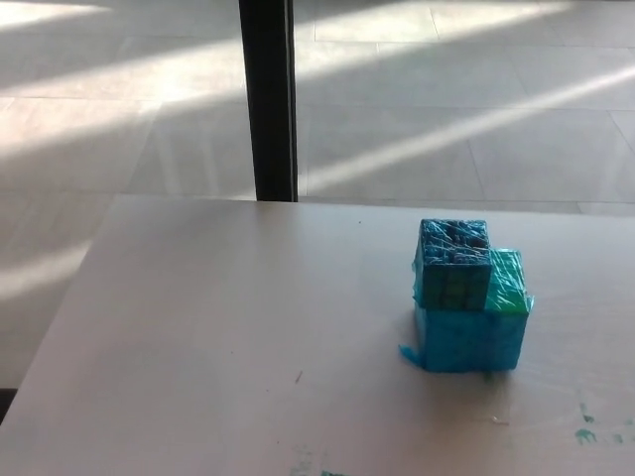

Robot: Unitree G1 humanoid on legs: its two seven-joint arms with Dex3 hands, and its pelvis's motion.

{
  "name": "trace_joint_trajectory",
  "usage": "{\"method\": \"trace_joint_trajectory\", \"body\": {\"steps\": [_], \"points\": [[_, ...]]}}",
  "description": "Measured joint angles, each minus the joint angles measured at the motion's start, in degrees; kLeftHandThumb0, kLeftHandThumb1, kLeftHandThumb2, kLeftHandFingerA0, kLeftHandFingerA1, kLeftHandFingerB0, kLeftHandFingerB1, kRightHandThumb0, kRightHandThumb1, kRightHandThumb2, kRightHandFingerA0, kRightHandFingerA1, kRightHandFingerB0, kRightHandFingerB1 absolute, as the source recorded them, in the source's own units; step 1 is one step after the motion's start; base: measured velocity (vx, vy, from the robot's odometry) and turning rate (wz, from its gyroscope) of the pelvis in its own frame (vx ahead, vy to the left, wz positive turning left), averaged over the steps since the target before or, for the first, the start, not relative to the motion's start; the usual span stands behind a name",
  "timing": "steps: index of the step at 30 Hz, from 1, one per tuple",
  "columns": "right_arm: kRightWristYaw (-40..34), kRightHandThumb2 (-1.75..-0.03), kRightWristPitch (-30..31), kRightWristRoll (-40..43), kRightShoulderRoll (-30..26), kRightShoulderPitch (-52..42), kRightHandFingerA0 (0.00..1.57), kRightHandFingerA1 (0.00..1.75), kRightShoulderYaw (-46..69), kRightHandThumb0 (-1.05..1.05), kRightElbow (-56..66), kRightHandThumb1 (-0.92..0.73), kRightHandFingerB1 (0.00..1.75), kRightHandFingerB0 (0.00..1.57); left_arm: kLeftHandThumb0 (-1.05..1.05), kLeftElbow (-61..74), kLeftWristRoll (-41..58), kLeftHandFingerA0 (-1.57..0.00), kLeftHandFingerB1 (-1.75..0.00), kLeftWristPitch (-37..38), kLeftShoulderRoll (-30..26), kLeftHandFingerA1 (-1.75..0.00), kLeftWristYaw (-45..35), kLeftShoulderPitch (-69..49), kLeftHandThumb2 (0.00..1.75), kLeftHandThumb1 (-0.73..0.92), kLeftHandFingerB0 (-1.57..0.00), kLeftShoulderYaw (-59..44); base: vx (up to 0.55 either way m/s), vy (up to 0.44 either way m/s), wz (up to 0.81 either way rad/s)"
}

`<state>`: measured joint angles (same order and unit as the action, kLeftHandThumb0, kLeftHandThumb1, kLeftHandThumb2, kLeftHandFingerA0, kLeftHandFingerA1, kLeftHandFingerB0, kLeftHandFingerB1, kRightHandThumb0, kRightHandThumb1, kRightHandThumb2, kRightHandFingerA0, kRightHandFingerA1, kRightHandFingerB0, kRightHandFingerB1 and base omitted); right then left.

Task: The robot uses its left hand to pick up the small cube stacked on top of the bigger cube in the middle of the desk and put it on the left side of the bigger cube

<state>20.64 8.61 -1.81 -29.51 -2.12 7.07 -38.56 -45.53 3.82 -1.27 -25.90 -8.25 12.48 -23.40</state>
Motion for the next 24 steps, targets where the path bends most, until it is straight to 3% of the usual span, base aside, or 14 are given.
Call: {"method": "trace_joint_trajectory", "body": {"steps": [4, 5, 6, 7, 10, 12, 14, 15, 16, 19, 20, 22, 23, 24], "points": [[0.12, -0.61, 0.38, -0.01, 0.00, -0.21, 0.59, 0.59, 0.10, -0.43, 0.32, -0.70, 0.40, 0.55, -0.81, 0.15, -0.06, -0.28, -0.04, -0.01, -0.61, -0.47, 0.41, 0.01, 0.69, 0.86, 0.00, 0.41, 0.00, 0.000, 0.00], [0.12, -0.62, 0.56, -0.02, 0.00, -0.37, 0.60, 0.62, 0.10, -0.42, 0.53, -0.70, 0.41, 0.54, -0.91, 0.14, -0.07, -0.24, -0.08, -0.01, -0.69, -0.58, 0.50, 0.01, 1.11, 0.77, 0.00, 0.44, 0.00, 0.000, 0.00], [0.11, -0.62, 0.97, -0.02, 0.00, -0.86, 0.60, 0.62, 0.10, -0.42, 1.44, -0.70, 0.41, 0.54, -0.91, 0.02, -0.07, -0.24, -0.08, -0.01, -0.87, -0.58, 0.65, 0.00, 1.11, 0.77, 0.00, 0.50, 0.00, 0.000, 0.00], [0.10, -0.62, 1.16, -0.02, 0.00, -1.13, 0.58, 0.60, 0.12, -0.43, 1.96, -0.73, 0.39, 0.51, -0.83, -0.04, -0.09, -0.34, -0.13, -0.01, -0.96, -0.64, 0.72, -0.02, 0.68, 0.92, 0.00, 0.55, 0.00, 0.000, 0.00], [0.10, -0.60, 2.16, -0.27, -0.01, -2.13, 0.59, 0.57, -0.32, -0.44, 3.73, -0.72, 0.39, 0.51, -0.82, -0.44, -0.85, -0.24, -0.17, -0.01, -2.30, -0.62, 0.93, -0.87, 0.67, 0.91, 0.00, 2.68, 0.00, 0.000, 0.00], [0.01, -0.93, 2.41, -0.35, -0.01, -2.21, 0.53, 0.66, -0.36, -0.48, 3.35, -0.55, 0.56, 0.43, -0.89, -2.24, -1.71, -0.28, -0.21, 0.00, -3.71, -0.64, 0.91, -1.59, 0.90, 0.71, 0.00, 4.96, 0.00, 0.000, 0.00], [-0.08, -0.61, 2.44, -0.38, -0.01, -2.54, 0.59, 0.57, -0.35, -0.43, 3.05, -0.73, 0.40, 0.52, -0.87, -4.38, -2.54, -0.23, -0.14, -0.03, -4.78, -0.64, 0.84, -2.22, 1.10, 0.73, -0.02, 6.87, 0.00, 0.000, 0.00], [-0.15, -0.61, 2.50, -0.41, -0.01, -2.87, 0.57, 0.55, -0.35, -0.43, 3.29, -0.71, 0.40, 0.50, -0.85, -5.40, -2.76, -0.11, -0.23, -0.04, -5.19, -0.62, 0.73, -2.63, 0.67, 0.89, 0.00, 7.56, 0.00, 0.000, 0.00], [-0.18, -0.61, 2.74, -0.47, -0.01, -3.18, 0.57, 0.55, -0.39, -0.43, 3.80, -0.71, 0.40, 0.50, -0.85, -6.32, -2.99, -0.11, -0.23, -0.09, -5.70, -0.62, 0.53, -3.15, 0.67, 0.89, 0.00, 8.37, 0.00, 0.000, 0.00], [-0.17, -0.93, 4.33, -0.80, -0.10, -4.10, 0.54, 0.66, -0.97, -0.47, 5.81, -0.55, 0.56, 0.44, -0.95, -8.42, -3.63, -0.01, -0.09, -0.42, -7.23, -0.61, -0.55, -4.72, 1.15, 0.75, 0.00, 10.68, 0.00, 0.000, 0.00], [-0.16, -0.62, 4.76, -0.96, -0.16, -4.17, 0.59, 0.58, -1.31, -0.45, 6.09, -0.71, 0.39, 0.50, -0.86, -8.61, -3.72, 0.00, -0.16, -0.69, -7.70, -0.47, -0.97, -5.01, 1.14, 0.71, 0.00, 11.18, 0.00, 0.000, 0.00], [-0.15, -0.61, 5.52, -1.28, -0.27, -4.36, 0.60, 0.58, -1.90, -0.45, 6.55, -0.71, 0.39, 0.50, -0.86, -8.66, -3.76, -0.01, -0.16, -1.27, -8.71, -0.36, -1.90, -5.31, 1.13, 0.73, 0.00, 11.77, 0.00, 0.000, 0.00], [-0.13, -0.62, 5.80, -1.40, -0.32, -4.42, 0.60, 0.59, -2.06, -0.46, 6.79, -0.71, 0.39, 0.50, -0.83, -8.66, -3.74, -0.03, -0.15, -1.45, -9.14, -0.60, -2.30, -5.38, 0.68, 0.91, 0.00, 11.87, 0.00, 0.000, 0.00], [-0.11, -0.62, 6.16, -1.56, -0.40, -4.47, 0.59, 0.58, -2.23, -0.48, 7.11, -0.72, 0.39, 0.50, -0.84, -8.65, -3.71, -0.15, -0.16, -1.71, -9.66, -0.62, -2.79, -5.37, 0.67, 0.90, 0.00, 11.94, 0.00, 0.000, 0.00]]}}
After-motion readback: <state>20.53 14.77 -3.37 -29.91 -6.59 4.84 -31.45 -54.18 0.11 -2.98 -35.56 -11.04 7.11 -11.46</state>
